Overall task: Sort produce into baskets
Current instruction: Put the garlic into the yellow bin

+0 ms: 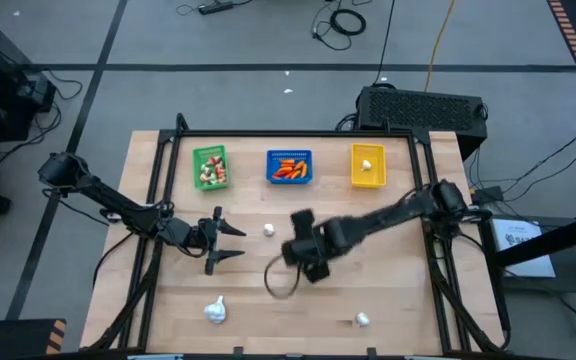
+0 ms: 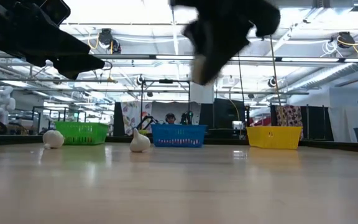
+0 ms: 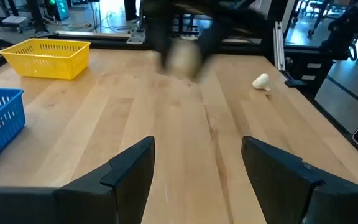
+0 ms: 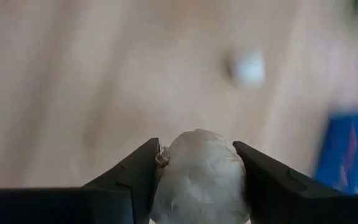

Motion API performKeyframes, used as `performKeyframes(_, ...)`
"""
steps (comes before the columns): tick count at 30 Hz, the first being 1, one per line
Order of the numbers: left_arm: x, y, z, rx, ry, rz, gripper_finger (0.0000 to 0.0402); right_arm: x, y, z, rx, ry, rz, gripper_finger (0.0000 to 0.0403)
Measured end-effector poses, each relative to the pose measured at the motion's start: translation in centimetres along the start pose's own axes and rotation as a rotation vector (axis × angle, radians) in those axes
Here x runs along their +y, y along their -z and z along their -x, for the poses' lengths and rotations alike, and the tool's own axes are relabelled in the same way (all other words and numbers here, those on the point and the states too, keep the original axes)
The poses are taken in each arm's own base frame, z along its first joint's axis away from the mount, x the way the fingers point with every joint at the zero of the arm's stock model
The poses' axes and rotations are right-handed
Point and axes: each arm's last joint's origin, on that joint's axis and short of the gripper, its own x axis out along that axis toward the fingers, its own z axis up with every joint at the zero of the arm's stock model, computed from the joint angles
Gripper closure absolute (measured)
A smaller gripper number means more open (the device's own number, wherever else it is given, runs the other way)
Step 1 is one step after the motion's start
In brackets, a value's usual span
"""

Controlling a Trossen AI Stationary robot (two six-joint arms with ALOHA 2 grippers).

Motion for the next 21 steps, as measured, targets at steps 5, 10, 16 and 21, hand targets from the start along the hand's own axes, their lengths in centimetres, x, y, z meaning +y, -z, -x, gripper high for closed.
performKeyframes(5, 0.0, 0.1, 0.0, 0.005, -0.001, 0.000, 0.0153, -6.1, 3.6, 0.2, 0.251, 0.048, -0.158, 0.0218)
performKeyframes(10, 0.0, 0.1, 0.0, 0.014, -0.002, -0.004, 0.0153, -12.8, 7.5, 0.2, 0.341, 0.132, -0.365, 0.0218)
performKeyframes(16, 0.0, 0.2, 0.0, 0.021, -0.003, -0.005, 0.0153, -19.1, 13.9, -0.5, 0.437, 0.182, -0.632, 0.0218)
performKeyframes(21, 0.1, 0.4, 0.0, 0.036, -0.005, -0.011, 0.0153, -21.7, 18.5, -2.1, 0.504, 0.133, -0.842, 0.0218)
